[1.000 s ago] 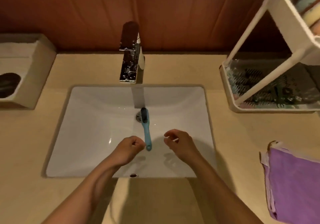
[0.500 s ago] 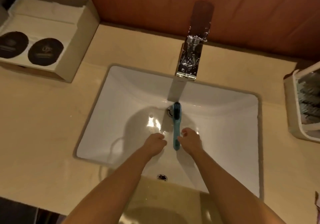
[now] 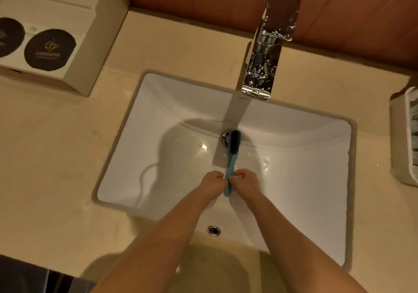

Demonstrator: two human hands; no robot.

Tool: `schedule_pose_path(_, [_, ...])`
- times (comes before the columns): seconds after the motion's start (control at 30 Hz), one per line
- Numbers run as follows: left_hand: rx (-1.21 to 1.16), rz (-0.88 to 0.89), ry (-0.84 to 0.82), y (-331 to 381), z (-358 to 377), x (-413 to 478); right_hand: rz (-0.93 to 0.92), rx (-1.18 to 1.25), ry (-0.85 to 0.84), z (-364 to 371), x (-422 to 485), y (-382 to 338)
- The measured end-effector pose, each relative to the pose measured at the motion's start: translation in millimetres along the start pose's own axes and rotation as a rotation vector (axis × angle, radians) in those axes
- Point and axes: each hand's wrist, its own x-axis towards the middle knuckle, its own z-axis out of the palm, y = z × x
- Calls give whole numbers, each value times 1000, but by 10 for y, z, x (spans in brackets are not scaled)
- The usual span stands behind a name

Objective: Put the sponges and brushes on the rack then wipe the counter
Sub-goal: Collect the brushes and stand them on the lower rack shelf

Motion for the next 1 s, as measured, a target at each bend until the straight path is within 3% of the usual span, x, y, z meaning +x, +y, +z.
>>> schedule_pose_path(0.53, [-160,165,1,57,-58,-480,29,493,-206,-285,-476,-63])
schedule_pose_path(0.83, [-153,351,-3,185,-160,-1039,-163,461,-110,-609,-1025,-155])
schedule_pose_path(1.0, [17,485,-7,311,-124,-1314,-285,498,-48,-858,-1359,-212])
